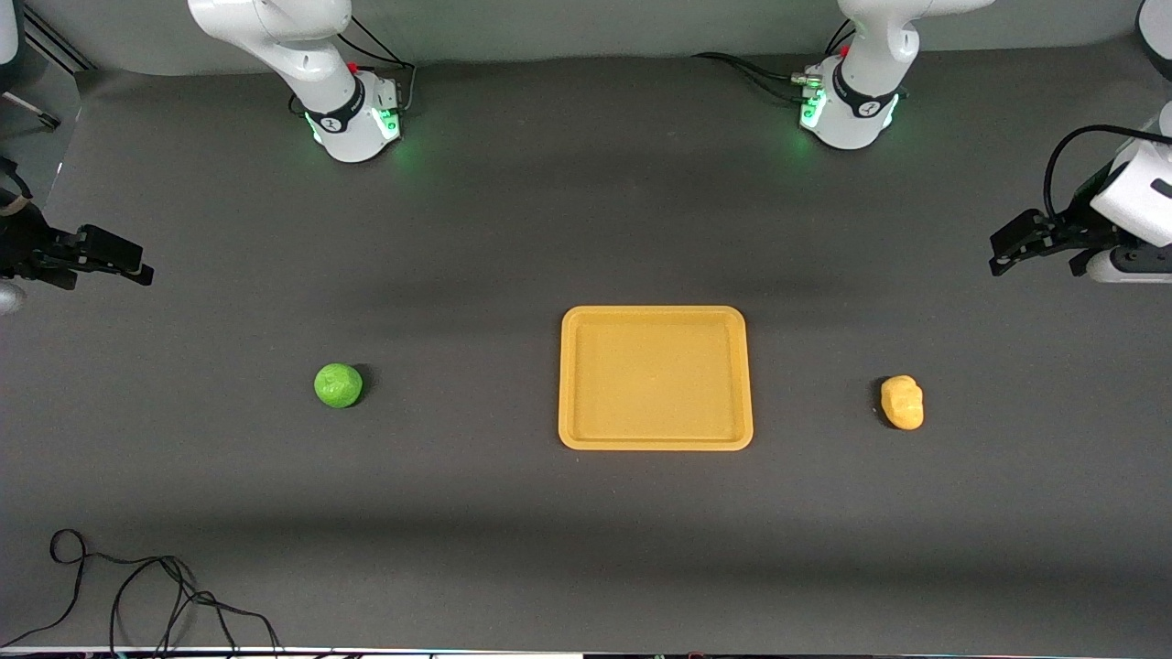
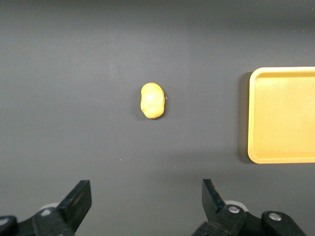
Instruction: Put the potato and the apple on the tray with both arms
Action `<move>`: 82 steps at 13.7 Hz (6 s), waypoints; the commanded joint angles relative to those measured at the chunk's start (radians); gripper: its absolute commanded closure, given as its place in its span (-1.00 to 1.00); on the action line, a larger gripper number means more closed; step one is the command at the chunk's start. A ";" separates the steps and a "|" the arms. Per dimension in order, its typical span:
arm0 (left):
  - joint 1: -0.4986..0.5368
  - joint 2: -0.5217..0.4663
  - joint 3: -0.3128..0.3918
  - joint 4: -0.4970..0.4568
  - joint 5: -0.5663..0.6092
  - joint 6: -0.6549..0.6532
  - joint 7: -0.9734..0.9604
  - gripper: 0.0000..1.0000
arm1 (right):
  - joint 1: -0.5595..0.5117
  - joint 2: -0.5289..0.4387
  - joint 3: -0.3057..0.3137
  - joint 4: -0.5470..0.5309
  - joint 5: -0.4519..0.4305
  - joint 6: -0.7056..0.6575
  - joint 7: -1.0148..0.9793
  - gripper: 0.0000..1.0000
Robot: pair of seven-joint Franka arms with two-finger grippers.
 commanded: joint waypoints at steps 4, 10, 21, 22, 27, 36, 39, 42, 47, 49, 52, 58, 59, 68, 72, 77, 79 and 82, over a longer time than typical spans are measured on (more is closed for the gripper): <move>-0.005 0.228 -0.005 -0.010 0.026 0.237 0.009 -1.00 | -0.002 0.017 0.009 0.015 -0.024 -0.014 -0.005 -1.00; -0.009 0.457 -0.005 -0.011 0.028 0.405 0.009 -1.00 | 0.037 0.074 0.009 -0.027 -0.024 0.058 0.001 -1.00; -0.002 0.654 -0.003 -0.077 0.109 0.670 -0.013 -1.00 | 0.139 0.183 0.009 -0.494 -0.003 0.635 0.113 -1.00; -0.003 0.660 -0.003 -0.077 0.109 0.670 -0.013 -0.88 | 0.161 0.219 0.009 -0.492 -0.001 0.658 0.145 -1.00; -0.002 0.639 -0.005 -0.076 0.106 0.646 -0.020 0.02 | 0.172 0.305 -0.001 -0.492 -0.047 0.737 0.123 -1.00; -0.195 0.445 -0.009 0.188 0.097 0.053 -0.299 0.11 | 0.142 0.395 -0.019 -0.563 -0.005 0.954 0.133 -0.99; -0.322 0.462 -0.011 0.220 0.075 0.035 -0.449 0.11 | 0.141 0.396 -0.019 -0.558 0.025 0.951 0.136 -0.44; -0.416 0.531 -0.009 0.220 0.048 0.131 -0.548 0.10 | 0.150 0.362 -0.019 -0.523 0.025 0.887 0.141 0.30; -0.500 0.689 -0.009 0.220 0.061 0.291 -0.689 0.07 | 0.170 0.300 -0.008 -0.327 0.026 0.549 0.149 0.39; -0.511 0.732 -0.009 0.219 0.061 0.326 -0.691 0.05 | 0.195 0.287 -0.008 -0.260 0.052 0.464 0.150 0.39; -0.528 0.763 -0.009 0.216 0.061 0.337 -0.692 -0.03 | 0.214 0.290 -0.008 -0.200 0.185 0.428 0.150 0.39; -0.534 0.777 -0.009 0.216 0.084 0.348 -0.691 -0.99 | 0.452 0.406 -0.008 -0.027 0.230 0.442 0.479 0.39; -0.534 0.777 -0.009 0.216 0.084 0.345 -0.689 -0.99 | 0.496 0.442 -0.008 0.022 0.233 0.447 0.542 0.39; -0.376 0.392 0.000 0.223 0.071 0.042 -0.484 -1.00 | 0.750 0.935 -0.013 0.418 0.216 0.848 1.020 0.39; -0.254 0.203 0.001 0.188 0.042 -0.090 -0.266 -1.00 | 0.802 0.981 -0.019 0.434 0.216 0.836 1.023 0.39; -0.076 -0.030 0.009 0.052 -0.043 -0.135 -0.048 -1.00 | 0.807 0.961 -0.024 0.376 0.192 0.775 1.015 0.36; -0.059 -0.059 0.018 -0.011 -0.038 -0.075 -0.036 -1.00 | 0.796 0.929 -0.024 0.376 0.145 0.679 1.006 0.36; -0.060 -0.050 0.017 -0.011 -0.008 -0.057 -0.037 -1.00 | 0.805 0.933 -0.022 0.374 0.126 0.637 1.021 0.36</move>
